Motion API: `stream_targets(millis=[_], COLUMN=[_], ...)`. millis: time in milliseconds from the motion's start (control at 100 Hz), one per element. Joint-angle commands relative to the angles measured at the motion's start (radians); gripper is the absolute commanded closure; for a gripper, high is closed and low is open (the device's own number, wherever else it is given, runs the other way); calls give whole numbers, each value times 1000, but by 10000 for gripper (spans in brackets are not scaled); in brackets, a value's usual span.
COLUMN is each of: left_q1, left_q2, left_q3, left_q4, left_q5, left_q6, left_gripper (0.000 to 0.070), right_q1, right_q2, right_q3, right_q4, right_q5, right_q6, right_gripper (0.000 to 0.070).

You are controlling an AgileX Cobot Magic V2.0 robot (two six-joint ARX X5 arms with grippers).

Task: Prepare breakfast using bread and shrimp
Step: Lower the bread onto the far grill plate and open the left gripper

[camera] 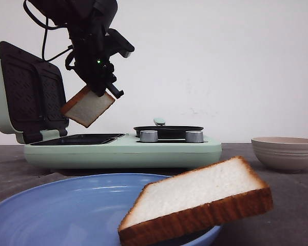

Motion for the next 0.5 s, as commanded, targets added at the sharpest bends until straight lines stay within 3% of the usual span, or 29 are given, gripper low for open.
stream_targets(millis=[0, 490], left_q1=[-5, -3], left_q2=[33, 113], left_q3=[25, 25], left_q4=[13, 14], left_q5=[-3, -21], left_q6=[43, 56], left_gripper=[691, 691], right_q1=[5, 10], right_q2=[0, 0], right_q3=[16, 16], right_q4=[8, 8], right_q5=[-2, -2], right_q6=[-8, -8], right_gripper=[179, 179])
